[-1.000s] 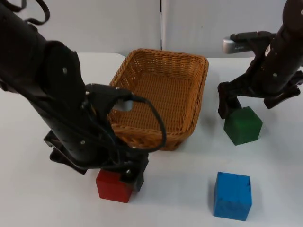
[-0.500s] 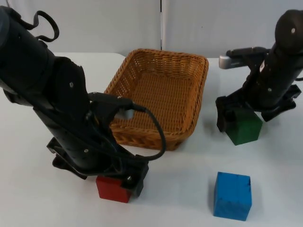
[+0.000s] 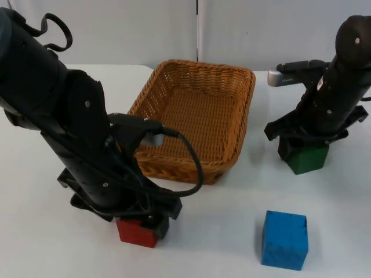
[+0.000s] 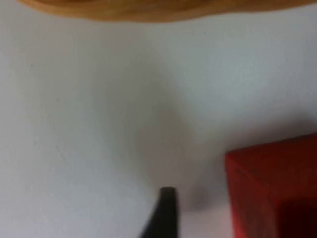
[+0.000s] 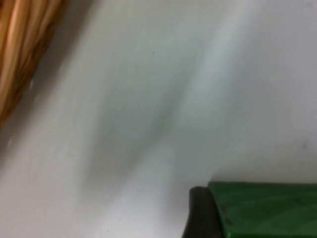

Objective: Pick up one cube with each hand and place exactly two cubes into the same basket, leaving the remaining cube outside.

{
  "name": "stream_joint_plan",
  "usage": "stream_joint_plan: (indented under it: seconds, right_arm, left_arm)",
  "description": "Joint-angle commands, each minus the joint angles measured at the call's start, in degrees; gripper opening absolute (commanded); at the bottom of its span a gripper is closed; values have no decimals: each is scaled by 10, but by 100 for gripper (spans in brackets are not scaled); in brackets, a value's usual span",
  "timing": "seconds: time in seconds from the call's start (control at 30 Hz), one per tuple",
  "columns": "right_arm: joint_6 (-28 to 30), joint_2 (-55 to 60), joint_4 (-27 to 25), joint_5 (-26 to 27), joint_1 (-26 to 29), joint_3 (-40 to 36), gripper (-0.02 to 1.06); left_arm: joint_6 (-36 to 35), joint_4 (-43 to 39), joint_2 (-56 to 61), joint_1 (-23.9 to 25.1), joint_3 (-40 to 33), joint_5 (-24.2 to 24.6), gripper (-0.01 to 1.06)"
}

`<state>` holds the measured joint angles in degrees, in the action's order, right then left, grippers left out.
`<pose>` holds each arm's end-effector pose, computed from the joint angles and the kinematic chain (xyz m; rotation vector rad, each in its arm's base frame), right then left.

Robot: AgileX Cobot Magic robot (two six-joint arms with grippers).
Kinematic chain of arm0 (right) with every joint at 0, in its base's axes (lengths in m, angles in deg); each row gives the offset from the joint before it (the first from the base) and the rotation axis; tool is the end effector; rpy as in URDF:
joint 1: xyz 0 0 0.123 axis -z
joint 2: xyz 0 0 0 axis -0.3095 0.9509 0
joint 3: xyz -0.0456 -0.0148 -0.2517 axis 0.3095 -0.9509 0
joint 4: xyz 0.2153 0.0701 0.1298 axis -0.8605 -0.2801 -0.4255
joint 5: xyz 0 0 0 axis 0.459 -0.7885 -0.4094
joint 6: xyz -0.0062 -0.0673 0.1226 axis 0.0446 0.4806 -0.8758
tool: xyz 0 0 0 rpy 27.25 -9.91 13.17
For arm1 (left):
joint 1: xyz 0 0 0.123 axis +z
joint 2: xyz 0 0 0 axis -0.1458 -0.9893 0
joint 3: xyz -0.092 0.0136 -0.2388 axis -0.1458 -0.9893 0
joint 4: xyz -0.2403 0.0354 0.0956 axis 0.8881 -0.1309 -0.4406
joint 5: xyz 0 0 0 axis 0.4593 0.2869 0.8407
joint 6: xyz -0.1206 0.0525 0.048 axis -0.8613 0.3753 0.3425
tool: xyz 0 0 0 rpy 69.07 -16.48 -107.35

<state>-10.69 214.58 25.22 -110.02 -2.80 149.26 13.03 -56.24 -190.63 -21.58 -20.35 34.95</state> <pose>0.4094 0.1581 0.0186 -0.4903 2.7853 0.1076 0.2782 -0.1728 -0.0021 0.5626 2.8798 -0.2223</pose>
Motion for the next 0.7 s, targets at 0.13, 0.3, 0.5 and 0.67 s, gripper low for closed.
stream_joint_plan:
  seconds: [0.13,0.3,0.5,0.67]
  right_arm:
    - [0,-15,0,3,-5,2,0]
    - [1,-53,3,-10,-5,2,0]
    - [2,-107,17,-47,-5,2,0]
    - [4,-164,31,-78,-5,2,0]
  left_arm:
    - [-5,13,0,-3,0,7,33]
    - [-20,13,5,-3,0,22,0]
    - [-31,11,27,-3,0,39,0]
    - [-33,9,75,-3,0,56,0]
